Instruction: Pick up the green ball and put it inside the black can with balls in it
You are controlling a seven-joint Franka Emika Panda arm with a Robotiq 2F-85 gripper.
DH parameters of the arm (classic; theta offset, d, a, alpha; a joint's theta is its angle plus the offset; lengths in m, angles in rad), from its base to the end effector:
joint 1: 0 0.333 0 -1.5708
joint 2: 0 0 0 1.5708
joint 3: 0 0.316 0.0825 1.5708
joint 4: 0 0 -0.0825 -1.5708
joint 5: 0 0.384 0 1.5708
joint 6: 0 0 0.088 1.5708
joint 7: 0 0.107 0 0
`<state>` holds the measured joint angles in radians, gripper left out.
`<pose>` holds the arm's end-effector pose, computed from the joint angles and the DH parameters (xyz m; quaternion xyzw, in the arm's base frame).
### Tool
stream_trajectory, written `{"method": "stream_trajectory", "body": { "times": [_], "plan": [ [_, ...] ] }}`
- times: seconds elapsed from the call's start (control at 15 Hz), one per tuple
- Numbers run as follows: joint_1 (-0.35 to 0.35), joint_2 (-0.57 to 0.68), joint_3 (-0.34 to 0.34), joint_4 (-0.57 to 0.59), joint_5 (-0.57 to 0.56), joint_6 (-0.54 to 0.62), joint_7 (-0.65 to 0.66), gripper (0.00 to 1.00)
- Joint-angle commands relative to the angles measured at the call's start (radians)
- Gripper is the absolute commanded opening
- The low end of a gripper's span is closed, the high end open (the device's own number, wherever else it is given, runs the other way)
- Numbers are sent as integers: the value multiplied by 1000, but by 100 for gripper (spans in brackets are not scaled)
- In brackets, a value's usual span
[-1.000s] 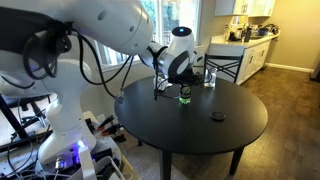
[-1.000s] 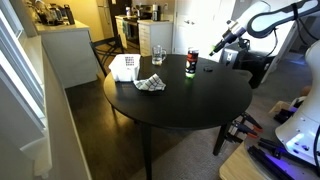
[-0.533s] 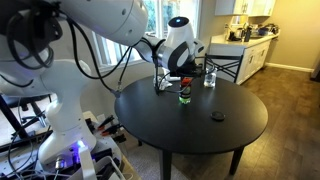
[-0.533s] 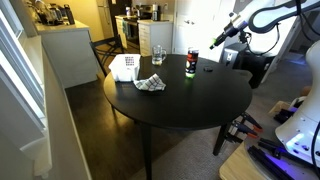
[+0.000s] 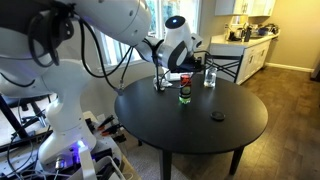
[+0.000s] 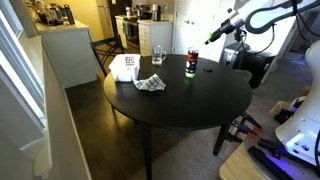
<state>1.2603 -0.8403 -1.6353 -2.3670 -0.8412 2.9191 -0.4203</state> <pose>0.4964 -0.1817 0.3688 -0.8824 -0.2513 -0.3958 0.0384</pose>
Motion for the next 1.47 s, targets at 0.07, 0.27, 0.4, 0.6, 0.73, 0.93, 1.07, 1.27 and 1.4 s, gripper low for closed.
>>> {"method": "stream_trajectory", "body": {
  "times": [0.07,0.27,0.4,0.6,0.73,0.93,1.07,1.27,1.4],
  "plan": [
    [82,50,-43,22,29,68,-26,39],
    [154,57,-96,56,25,96,-19,39],
    [196,51,-129,77,23,104,-18,39],
    [241,30,-162,98,18,94,-27,39],
    [255,10,-166,101,21,73,-35,39],
    [269,0,-170,98,19,68,-41,39],
    [275,2,-175,99,18,71,-39,39],
    [275,2,-176,99,19,68,-37,89],
    [273,3,-176,100,21,66,-35,94]
  ]
}}
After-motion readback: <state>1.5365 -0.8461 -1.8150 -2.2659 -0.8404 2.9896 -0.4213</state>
